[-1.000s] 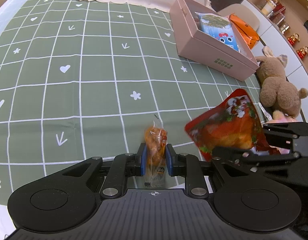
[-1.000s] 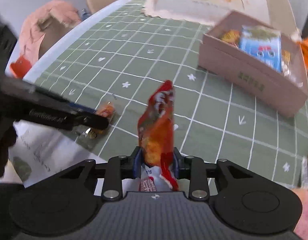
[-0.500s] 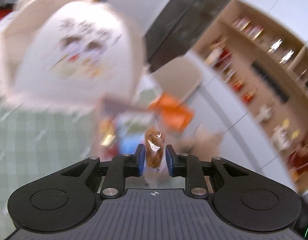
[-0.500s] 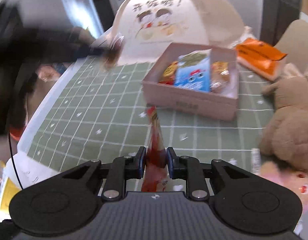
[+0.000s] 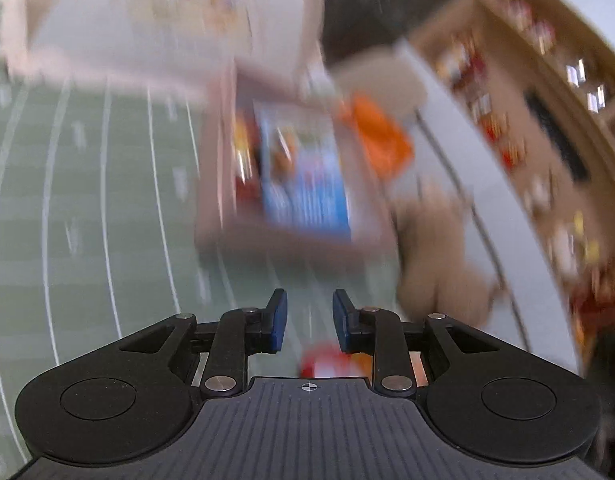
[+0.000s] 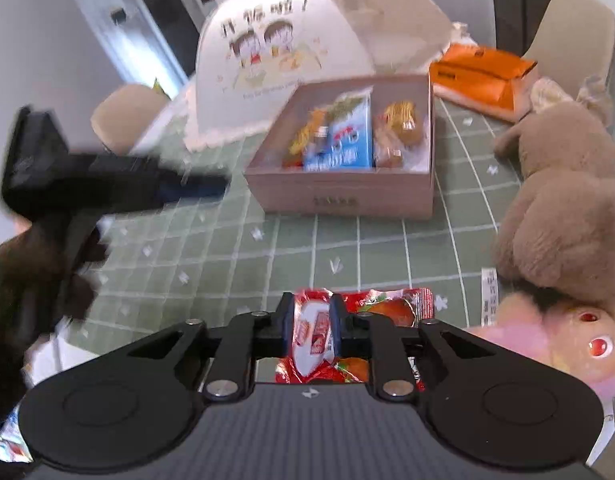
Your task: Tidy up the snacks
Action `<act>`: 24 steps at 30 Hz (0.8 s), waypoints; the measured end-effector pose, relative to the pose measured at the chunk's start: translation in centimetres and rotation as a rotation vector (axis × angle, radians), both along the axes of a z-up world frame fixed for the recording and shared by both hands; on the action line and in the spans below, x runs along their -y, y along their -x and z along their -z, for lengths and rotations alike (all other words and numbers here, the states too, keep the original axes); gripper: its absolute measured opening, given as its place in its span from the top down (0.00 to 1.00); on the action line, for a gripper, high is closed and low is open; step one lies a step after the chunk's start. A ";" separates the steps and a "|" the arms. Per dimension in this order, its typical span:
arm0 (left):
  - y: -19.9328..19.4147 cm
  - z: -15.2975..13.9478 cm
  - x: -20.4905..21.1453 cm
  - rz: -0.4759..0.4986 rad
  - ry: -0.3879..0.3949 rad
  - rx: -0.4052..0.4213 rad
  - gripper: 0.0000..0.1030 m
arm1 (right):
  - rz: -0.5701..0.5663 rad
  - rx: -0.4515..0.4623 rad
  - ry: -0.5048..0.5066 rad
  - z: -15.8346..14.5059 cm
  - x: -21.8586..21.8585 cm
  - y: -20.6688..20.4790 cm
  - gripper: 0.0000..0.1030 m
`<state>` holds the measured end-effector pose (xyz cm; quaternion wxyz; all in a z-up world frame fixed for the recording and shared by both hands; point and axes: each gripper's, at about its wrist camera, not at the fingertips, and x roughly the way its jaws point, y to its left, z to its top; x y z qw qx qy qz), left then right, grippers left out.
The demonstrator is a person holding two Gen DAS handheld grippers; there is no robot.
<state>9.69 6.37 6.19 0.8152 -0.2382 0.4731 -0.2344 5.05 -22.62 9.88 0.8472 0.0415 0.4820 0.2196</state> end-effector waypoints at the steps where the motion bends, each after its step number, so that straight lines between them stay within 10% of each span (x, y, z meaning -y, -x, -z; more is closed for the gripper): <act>1: 0.7 0.8 0.8 0.036 -0.012 -0.022 0.73 | 0.006 -0.032 0.020 0.7 -0.1 0.0 0.52; 3: 1.2 1.8 2.4 0.092 -0.032 -0.034 0.73 | 0.021 -0.118 -0.010 2.0 0.1 0.3 0.37; 9: -2.4 3.4 6.5 0.148 -0.092 0.022 0.73 | 0.137 -0.282 -0.052 5.1 0.8 0.7 0.36; 18: 1.8 5.6 6.8 0.242 -0.068 -0.084 0.80 | 0.212 -0.187 0.033 6.3 -0.9 -1.3 0.29; 24: 5.6 5.5 2.0 0.062 -0.020 -0.116 0.80 | 0.244 -0.105 0.107 7.0 -3.1 -2.6 0.05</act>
